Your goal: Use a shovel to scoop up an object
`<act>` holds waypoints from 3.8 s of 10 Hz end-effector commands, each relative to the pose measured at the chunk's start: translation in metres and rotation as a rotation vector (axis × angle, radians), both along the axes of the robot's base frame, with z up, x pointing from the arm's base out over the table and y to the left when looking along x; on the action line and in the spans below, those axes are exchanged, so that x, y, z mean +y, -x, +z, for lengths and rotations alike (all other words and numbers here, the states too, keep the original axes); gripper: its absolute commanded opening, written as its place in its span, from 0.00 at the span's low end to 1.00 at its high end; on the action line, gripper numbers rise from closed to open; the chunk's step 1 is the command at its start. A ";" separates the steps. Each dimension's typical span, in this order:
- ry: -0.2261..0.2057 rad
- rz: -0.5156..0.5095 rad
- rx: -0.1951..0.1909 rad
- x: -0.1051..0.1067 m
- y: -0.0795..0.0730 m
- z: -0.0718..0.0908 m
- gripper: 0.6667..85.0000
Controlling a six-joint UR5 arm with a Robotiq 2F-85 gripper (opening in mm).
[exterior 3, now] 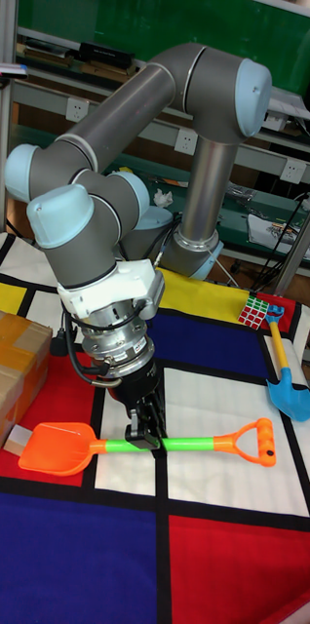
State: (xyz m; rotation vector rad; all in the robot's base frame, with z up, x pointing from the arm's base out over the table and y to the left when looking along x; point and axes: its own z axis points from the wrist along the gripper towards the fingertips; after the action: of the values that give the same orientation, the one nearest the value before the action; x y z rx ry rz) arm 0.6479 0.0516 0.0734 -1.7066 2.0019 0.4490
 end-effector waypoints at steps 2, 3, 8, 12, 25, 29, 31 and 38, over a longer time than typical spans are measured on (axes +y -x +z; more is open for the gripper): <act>0.018 0.003 -0.001 -0.005 0.000 -0.001 0.00; 0.028 0.004 -0.004 -0.008 -0.001 -0.002 0.00; 0.034 0.004 -0.008 -0.010 -0.002 -0.007 0.00; 0.047 0.001 -0.004 -0.013 -0.002 -0.009 0.00; 0.078 -0.004 -0.015 -0.016 -0.005 -0.012 0.00; 0.080 0.006 -0.017 -0.016 -0.005 -0.012 0.00; 0.062 -0.009 -0.014 -0.013 -0.006 -0.010 0.00; 0.016 0.033 -0.006 -0.001 0.002 -0.005 0.00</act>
State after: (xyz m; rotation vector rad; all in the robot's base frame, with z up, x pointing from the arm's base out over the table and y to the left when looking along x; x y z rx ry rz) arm 0.6470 0.0456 0.0636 -1.7499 2.0110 0.4140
